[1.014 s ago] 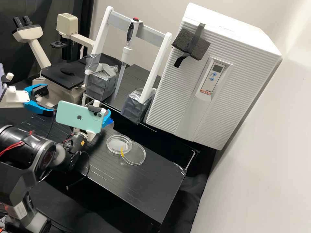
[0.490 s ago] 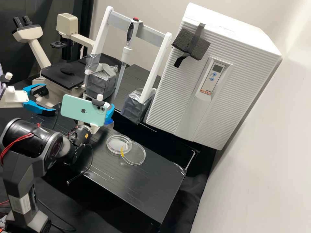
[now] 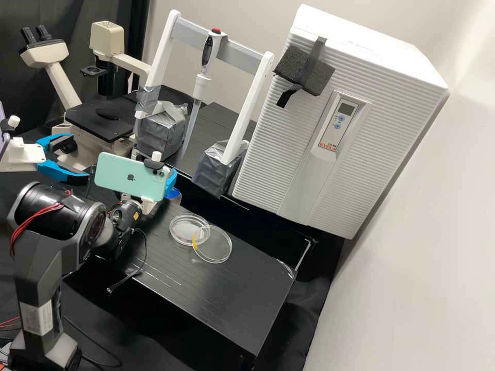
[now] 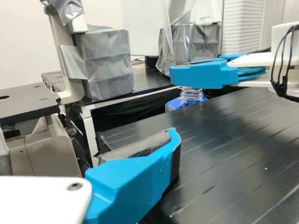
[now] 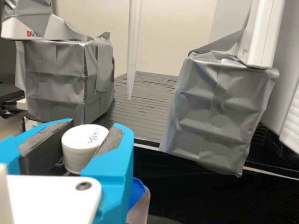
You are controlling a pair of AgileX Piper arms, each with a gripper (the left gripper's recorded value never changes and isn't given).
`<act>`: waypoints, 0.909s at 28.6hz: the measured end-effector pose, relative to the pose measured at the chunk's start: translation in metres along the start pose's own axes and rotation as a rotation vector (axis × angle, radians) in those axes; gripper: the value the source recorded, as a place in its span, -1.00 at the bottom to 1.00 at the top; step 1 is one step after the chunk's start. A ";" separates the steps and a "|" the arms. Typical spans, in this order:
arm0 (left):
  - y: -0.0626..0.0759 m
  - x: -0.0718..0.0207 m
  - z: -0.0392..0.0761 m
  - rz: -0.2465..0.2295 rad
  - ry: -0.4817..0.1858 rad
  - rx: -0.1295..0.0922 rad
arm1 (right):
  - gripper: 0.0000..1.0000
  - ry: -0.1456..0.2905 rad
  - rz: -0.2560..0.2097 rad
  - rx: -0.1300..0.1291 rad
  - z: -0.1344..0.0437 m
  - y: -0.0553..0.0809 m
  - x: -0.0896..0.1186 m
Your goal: Close the bottle
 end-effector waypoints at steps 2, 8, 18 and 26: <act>0.000 0.0000 0.000 0.000 0.000 0.000 | -1.00 0.000 0.000 0.000 0.000 0.000 0.000; 0.000 0.0000 0.000 0.000 0.000 0.000 | -1.00 -0.009 0.005 0.001 0.002 0.001 0.000; 0.000 0.0000 0.000 0.000 0.000 0.000 | -1.00 -0.017 0.012 0.002 0.004 0.002 0.000; 0.000 0.0001 0.001 0.000 -0.002 0.000 | -1.00 -0.023 0.015 0.002 0.008 0.002 -0.003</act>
